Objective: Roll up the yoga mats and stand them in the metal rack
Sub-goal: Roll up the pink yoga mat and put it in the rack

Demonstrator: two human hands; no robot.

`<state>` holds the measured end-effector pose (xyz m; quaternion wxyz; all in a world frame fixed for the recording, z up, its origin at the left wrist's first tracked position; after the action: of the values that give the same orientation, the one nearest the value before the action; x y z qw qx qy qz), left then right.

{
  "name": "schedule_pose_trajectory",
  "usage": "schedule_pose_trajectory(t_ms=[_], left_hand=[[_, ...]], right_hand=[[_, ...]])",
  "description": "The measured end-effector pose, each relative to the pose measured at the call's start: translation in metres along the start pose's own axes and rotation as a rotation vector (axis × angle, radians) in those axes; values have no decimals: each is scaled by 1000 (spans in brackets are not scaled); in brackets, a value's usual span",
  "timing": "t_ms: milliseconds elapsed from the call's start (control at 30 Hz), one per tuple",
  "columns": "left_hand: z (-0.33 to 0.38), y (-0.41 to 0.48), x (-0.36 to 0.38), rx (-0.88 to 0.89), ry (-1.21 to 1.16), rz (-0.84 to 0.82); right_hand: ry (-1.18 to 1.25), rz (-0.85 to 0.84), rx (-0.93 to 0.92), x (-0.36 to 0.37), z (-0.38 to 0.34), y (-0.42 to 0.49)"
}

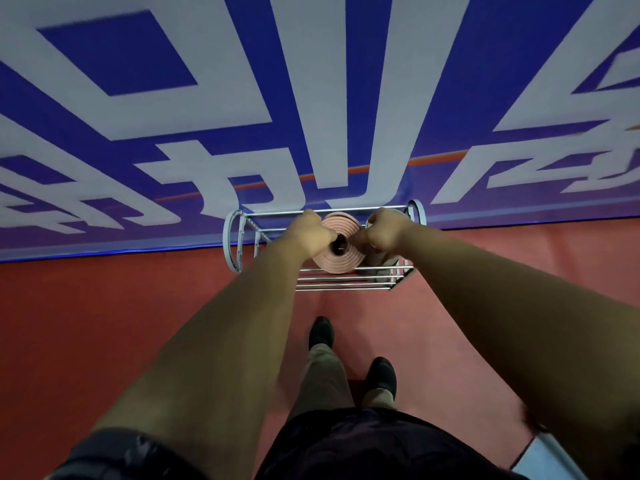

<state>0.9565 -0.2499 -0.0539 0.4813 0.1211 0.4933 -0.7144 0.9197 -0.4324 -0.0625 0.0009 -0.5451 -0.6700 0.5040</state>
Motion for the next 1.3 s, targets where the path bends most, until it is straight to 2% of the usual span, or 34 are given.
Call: schedule_pose_trajectory(t_ms=[133,300,700,800,933,1067,1300], left_hand=[[30,-37,-22,71,35,75],[59,-81,-35,171,-48,113],[61,-160,-4,297,153,38],[34,-179,13,316,156,-9],[-40,-212,40,271,10,-52],[-109,-254,52,281,21,-68],[-190,-295,47,149,-67,-95]], right_hand=[[11,32,-75,-37,-19,-31],[69,67,-160,-63,-28,-70],[62,149,-148,-47,3,-143],[83,158,-104,-24,13,-168],[83,169,-39,36,17,-204],[85,67,-55,119,0,-244],[74,44,-81,189,-22,-305]])
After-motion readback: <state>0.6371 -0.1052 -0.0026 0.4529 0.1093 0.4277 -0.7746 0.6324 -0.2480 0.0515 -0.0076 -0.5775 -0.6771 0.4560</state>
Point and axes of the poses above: each hand's wrist, its own y-axis towards the middle knuckle, its own x-axis out of the palm, z = x × y, the point moved 10 cm from there along y, towards the middle knuckle, and after that the axes turned 2 degrees about z, right-handed, at the moved point
